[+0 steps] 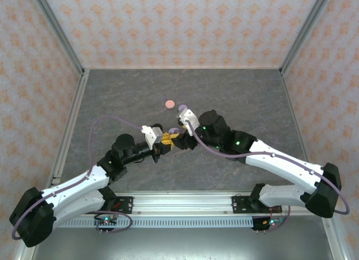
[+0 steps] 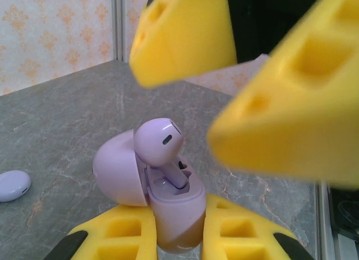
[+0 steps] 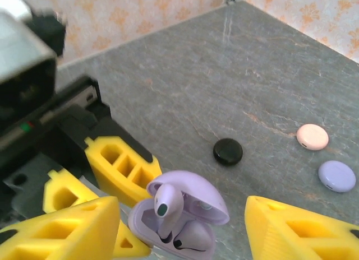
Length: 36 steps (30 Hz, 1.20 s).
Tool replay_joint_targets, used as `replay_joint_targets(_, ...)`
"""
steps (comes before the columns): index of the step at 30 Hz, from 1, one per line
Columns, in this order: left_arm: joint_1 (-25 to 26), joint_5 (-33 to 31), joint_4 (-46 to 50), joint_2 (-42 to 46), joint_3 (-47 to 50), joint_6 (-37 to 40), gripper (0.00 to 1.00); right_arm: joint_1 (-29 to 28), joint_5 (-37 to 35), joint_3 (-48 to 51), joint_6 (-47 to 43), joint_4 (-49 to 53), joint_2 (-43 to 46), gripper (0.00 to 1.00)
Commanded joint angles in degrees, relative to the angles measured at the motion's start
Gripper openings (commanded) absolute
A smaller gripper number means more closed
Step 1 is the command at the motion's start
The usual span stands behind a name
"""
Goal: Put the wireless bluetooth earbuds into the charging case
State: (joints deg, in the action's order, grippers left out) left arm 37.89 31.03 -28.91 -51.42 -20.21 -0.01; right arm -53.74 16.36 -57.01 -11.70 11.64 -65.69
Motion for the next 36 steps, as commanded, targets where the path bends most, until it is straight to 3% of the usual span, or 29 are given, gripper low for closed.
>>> replay_joint_targets(1, 0.25, -0.28, -3.43, 0.53, -1.68, 0.65, 0.0, 2.59, 6.92, -0.39, 4.79, -3.61, 3.68, 0.69)
replay_joint_targets(6, 0.25, -0.33, -4.47, 0.62, -1.5, 0.65, 0.0, 6.79, 9.74, 0.5, 8.19, -2.31, 5.49, 0.8)
replay_joint_targets(27, 0.26, 1.03, -2.03, 0.7, -2.03, 3.08, 0.0, 8.65, 13.88, -4.03, 11.06, 1.24, -3.35, 0.81)
replay_joint_targets(36, 0.26, 0.97, -1.97, 0.87, -1.82, 3.01, 0.0, 8.65, 12.2, -3.72, 11.02, 1.7, -2.63, 0.81)
